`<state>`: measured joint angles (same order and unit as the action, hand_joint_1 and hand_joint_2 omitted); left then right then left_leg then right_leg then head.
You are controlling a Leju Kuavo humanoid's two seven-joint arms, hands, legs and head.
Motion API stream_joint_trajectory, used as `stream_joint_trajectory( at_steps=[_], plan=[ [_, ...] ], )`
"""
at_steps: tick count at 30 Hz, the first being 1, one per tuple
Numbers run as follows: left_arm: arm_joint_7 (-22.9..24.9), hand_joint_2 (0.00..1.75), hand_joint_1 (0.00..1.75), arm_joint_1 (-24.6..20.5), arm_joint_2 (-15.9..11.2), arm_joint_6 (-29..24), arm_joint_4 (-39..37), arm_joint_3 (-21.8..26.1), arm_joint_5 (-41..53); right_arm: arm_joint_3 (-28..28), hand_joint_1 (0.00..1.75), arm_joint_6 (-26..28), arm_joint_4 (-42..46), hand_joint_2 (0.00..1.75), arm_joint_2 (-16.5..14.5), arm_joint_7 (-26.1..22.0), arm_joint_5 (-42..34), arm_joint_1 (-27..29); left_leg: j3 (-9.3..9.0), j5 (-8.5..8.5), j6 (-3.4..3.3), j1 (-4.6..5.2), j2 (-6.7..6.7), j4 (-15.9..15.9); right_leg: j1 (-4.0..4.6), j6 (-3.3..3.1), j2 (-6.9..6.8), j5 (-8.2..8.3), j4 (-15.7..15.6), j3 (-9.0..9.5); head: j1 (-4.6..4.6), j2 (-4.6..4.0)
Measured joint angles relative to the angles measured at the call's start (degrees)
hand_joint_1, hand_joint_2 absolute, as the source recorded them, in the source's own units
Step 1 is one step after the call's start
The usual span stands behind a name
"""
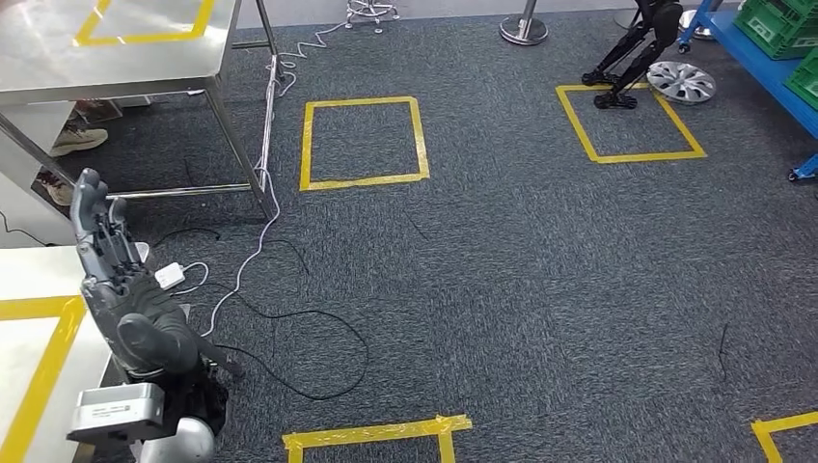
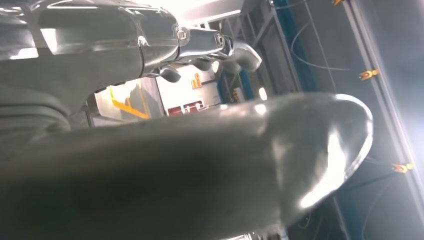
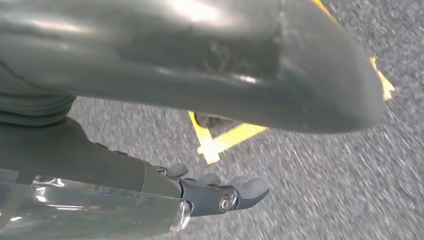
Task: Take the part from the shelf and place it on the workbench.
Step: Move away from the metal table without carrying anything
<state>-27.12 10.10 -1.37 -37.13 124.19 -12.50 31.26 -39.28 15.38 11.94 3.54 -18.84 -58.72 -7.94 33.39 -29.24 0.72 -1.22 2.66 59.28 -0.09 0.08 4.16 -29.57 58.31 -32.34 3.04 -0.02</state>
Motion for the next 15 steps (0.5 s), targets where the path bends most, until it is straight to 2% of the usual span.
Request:
stream_joint_trajectory(
  at_steps=[2, 4, 5, 6, 7, 8, 10, 11, 13, 15],
  plan=[
    [0.2, 0.0, 0.0, 0.0, 0.1, 0.0, 0.0, 0.0, -0.5, 0.0, 0.0, -0.3, 0.0, 0.0, 0.1, 0.0, -0.1, 0.0, -0.38, 0.08, -0.56, -0.13, -1.07, -0.5, 0.0, 0.65, -1.04, -1.15, 1.6, -0.77, -0.23, 0.0],
    [0.2, 0.0, 0.0, 0.0, 0.1, 0.0, 0.0, -0.1, -0.8, -0.1, 0.0, -0.7, 0.0, 0.0, 0.1, 0.0, -0.3, 0.0, -0.69, -0.02, -0.95, -0.14, -2.34, -0.8, -0.05, 1.19, -2.82, -4.01, 7.1, -3.59, -0.48, 0.0],
    [0.2, 0.0, 0.0, 0.0, 0.1, 0.0, -0.1, -0.2, -0.7, -0.1, 0.0, -0.9, 0.0, 0.0, 0.1, 0.0, -0.4, 0.0, -0.75, -0.13, -1.1, -0.09, -2.94, -0.8, -0.17, 1.39, -3.26, -5.34, 10.5, -5.44, -0.49, 0.0],
    [0.0, 0.0, 0.0, 0.1, 0.2, 0.0, -0.2, -0.4, -0.3, -0.1, 0.0, -1.1, 0.0, 0.0, 0.1, -0.1, -0.4, 0.3, -0.81, -0.26, -1.18, -0.05, -3.46, -0.8, -0.3, 1.54, -3.47, -5.96, 13.0, -6.91, -0.49, 0.0],
    [-0.3, 0.0, 0.0, 0.3, 0.3, 0.0, -0.3, -0.6, 0.0, -0.1, 0.0, -1.3, 0.0, 0.0, 0.1, -0.3, -0.4, 0.7, -0.91, -0.4, -1.19, -0.02, -3.89, -0.8, -0.39, 1.61, -3.64, -5.58, 13.8, -7.56, -0.49, 0.0],
    [-0.6, 0.0, 0.0, 0.6, 0.4, 0.0, -0.4, -0.8, 0.3, -0.1, 0.0, -1.4, 0.0, 0.0, 0.1, -0.5, -0.4, 1.1, -1.08, -0.58, -1.12, -0.02, -4.25, -0.7, -0.45, 1.61, -3.82, -4.23, 12.7, -7.22, -0.49, 0.0],
    [-1.3, 0.0, 0.0, 1.1, 1.0, 0.0, -0.4, -1.1, 0.7, -0.1, 0.0, -1.6, 0.0, 0.0, 0.1, -1.0, -0.4, 1.7, -1.61, -0.99, -0.84, -0.01, -4.91, -0.8, -0.38, 1.36, -4.72, -0.39, 6.4, -4.32, -0.5, 0.0],
    [-1.7, 0.0, 0.0, 1.3, 1.4, 0.0, -0.4, -1.3, 0.6, -0.1, 0.0, -1.7, 0.0, 0.0, 0.2, -1.2, -0.4, 1.8, -1.8, -1.2, -0.61, 0.08, -5.21, -0.7, -0.21, 1.16, -5.27, 0.8, 3.3, -2.78, -0.49, 0.0],
    [-2.6, 0.0, 0.0, 1.4, 1.9, 0.0, -0.6, -1.7, 0.2, -0.1, 0.0, -1.7, 0.0, 0.0, 0.3, -1.3, -0.2, 1.6, -2.04, -1.44, -0.04, 0.21, -5.77, -0.8, 0.16, 0.65, -5.94, 1.26, 0.2, -1.3, -0.43, 0.0],
    [-3.3, 0.0, 0.0, 1.3, 2.3, 0.0, -0.8, -1.9, -0.5, -0.1, 0.0, -1.8, 0.0, 0.0, 0.3, -1.1, 0.0, 1.4, -2.37, -1.6, 0.58, 0.19, -6.28, -1.1, 0.29, 0.02, -5.45, 1.16, -0.2, -1.08, -0.37, 0.0]
  ],
)
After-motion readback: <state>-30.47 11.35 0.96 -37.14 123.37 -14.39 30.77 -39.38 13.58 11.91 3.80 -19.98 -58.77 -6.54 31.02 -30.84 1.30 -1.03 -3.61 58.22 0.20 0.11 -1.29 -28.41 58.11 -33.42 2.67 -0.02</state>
